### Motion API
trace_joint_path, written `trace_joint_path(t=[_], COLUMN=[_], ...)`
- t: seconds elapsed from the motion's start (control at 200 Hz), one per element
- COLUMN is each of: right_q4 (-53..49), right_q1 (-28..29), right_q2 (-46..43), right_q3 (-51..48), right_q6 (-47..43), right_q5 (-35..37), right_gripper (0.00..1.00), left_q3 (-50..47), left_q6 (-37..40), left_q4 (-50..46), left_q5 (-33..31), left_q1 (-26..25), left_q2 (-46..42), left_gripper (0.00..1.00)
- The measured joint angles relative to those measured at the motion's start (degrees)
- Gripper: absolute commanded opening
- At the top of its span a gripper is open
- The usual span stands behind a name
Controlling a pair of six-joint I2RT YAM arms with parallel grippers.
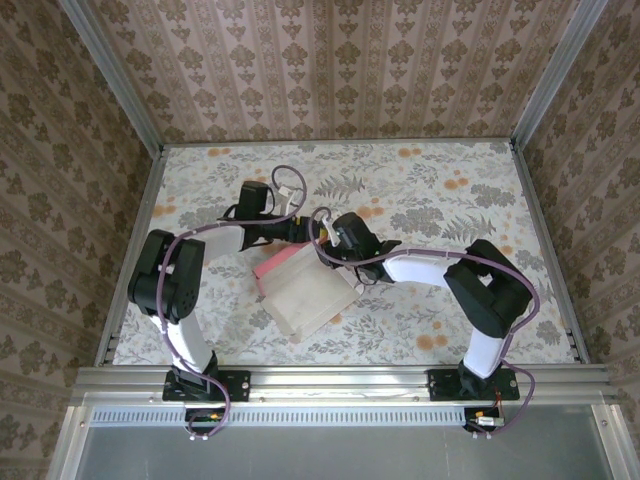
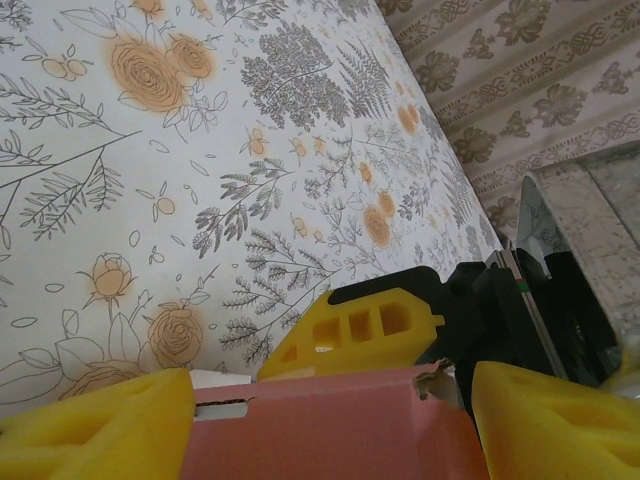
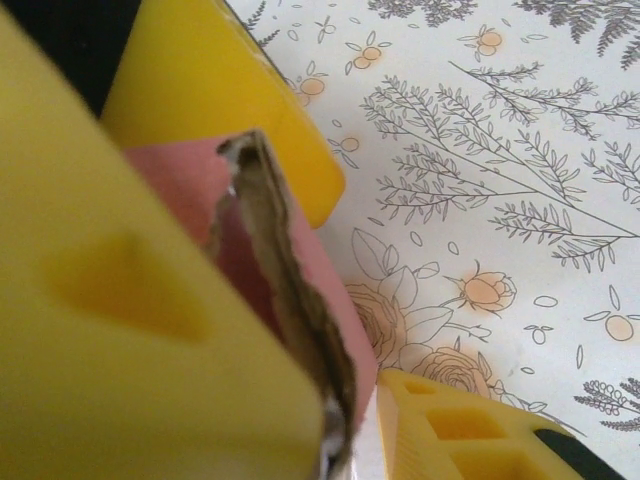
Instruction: Fold the paper box
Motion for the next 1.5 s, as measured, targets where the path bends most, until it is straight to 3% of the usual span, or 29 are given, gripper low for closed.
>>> trace_joint_path(t=[0.695, 1.165, 1.5], right_q4=[2.6, 4.33, 4.83], right_q1=[-0.13, -1.31, -2.14], right_q2=[0.33, -2.12, -2.16], right_q3=[-0.92, -4.79, -4.81], right_q6=[0.0, -0.04, -0.22], right_q5=[1.33, -0.13, -0.31], right_gripper=[0.36, 0.38, 0.39], left_q3=[2.47, 5.25, 7.13], left_q6=[0.09, -2.19, -2.03], left_q4=[-1.27, 0.11, -1.53], left_q5=[3.37, 10.12, 11.02], left_q1=[0.07, -0.22, -1.09], left_q2=[2.62, 5.77, 6.86], left_gripper=[0.73, 0.67, 0.63])
